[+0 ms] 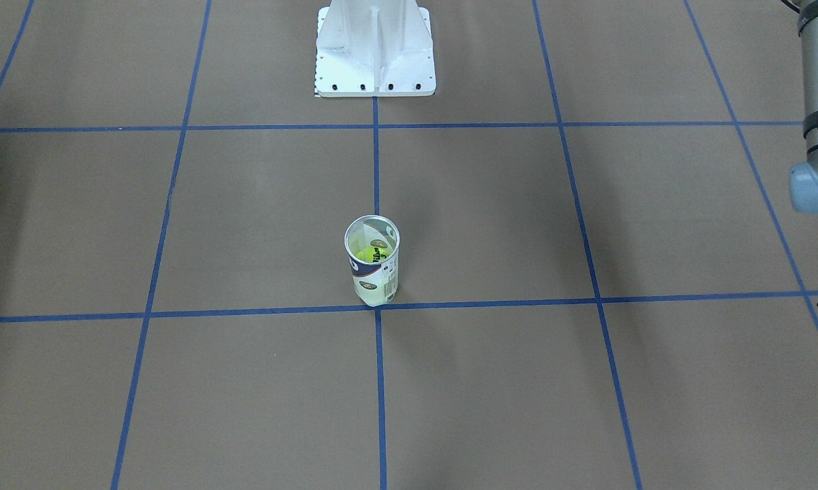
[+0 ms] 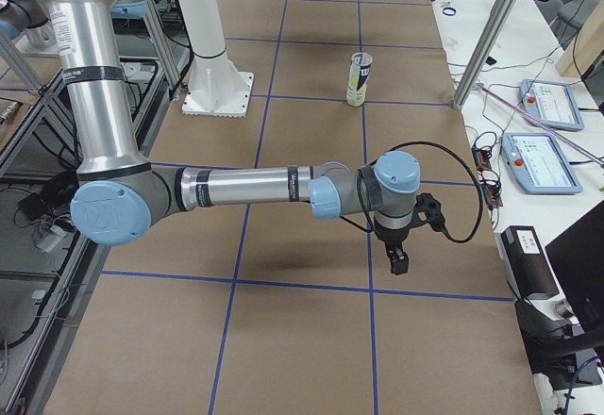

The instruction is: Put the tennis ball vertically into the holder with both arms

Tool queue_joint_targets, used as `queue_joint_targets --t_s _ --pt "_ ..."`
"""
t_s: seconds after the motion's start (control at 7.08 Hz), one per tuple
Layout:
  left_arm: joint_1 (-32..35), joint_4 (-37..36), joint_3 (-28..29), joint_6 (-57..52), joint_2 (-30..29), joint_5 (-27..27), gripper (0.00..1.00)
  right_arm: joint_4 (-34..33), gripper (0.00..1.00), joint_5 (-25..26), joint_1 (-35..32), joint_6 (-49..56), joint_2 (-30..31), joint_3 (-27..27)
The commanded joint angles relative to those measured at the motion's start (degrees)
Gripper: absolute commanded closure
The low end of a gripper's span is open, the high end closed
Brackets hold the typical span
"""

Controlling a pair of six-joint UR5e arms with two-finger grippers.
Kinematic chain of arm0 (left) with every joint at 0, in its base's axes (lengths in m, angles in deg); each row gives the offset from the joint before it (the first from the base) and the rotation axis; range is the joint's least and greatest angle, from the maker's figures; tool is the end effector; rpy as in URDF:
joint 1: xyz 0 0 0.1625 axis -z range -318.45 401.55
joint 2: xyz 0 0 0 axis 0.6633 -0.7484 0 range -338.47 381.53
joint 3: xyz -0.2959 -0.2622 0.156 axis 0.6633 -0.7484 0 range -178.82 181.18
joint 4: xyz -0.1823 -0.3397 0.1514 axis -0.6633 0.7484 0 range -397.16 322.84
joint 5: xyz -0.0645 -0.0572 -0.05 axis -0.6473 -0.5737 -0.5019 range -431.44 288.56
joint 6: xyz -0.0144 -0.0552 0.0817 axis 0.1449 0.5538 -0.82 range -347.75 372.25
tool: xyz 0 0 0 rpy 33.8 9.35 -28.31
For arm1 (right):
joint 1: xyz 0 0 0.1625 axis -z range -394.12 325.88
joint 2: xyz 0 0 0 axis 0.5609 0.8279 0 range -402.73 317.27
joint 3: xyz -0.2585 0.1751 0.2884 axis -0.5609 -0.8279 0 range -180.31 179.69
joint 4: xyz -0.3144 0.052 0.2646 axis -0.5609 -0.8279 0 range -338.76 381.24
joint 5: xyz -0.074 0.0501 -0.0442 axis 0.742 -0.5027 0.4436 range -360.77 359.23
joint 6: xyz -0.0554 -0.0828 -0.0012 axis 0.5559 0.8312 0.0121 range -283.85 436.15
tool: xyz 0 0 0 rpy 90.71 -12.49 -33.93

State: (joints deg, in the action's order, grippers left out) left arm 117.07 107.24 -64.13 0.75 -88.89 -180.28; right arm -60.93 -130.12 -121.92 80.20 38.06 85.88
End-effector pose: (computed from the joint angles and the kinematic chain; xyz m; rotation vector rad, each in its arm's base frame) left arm 0.0711 -0.6794 0.5739 0.8704 0.3344 0.5645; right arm 0.0481 -0.5754 0.5974 0.2329 -0.6808 -0.1834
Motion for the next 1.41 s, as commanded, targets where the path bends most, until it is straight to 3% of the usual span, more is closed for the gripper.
queue_joint_targets --t_s 0.0,0.14,0.28,0.56,0.71,0.99,1.27 --pt "3.3 -16.6 -12.5 -1.8 9.2 -5.7 0.01 0.1 0.01 0.1 0.0 0.0 0.1 0.0" --pt "7.5 -30.5 -18.9 2.4 11.3 -9.9 0.01 0.0 0.01 0.1 0.0 0.0 0.1 0.1" --pt "10.6 -38.7 -21.2 5.5 12.3 -14.5 0.01 0.0 0.01 0.1 0.0 0.0 0.3 0.1" --pt "12.8 -40.5 -21.3 5.7 17.6 -16.0 0.01 -0.1 0.01 0.0 0.0 -0.3 0.5 0.0" --pt "13.1 -40.3 -21.8 5.4 21.2 -24.5 0.00 -0.2 0.01 -0.5 0.0 -0.4 0.9 0.0" --pt "13.9 -41.5 -23.1 5.7 27.2 -27.2 0.01 -0.9 0.01 -1.3 -0.1 -0.5 1.8 0.0" --pt "14.0 -52.6 -27.5 5.6 26.9 -27.1 0.01 -7.7 0.01 -4.2 -0.1 -0.9 1.6 1.3"
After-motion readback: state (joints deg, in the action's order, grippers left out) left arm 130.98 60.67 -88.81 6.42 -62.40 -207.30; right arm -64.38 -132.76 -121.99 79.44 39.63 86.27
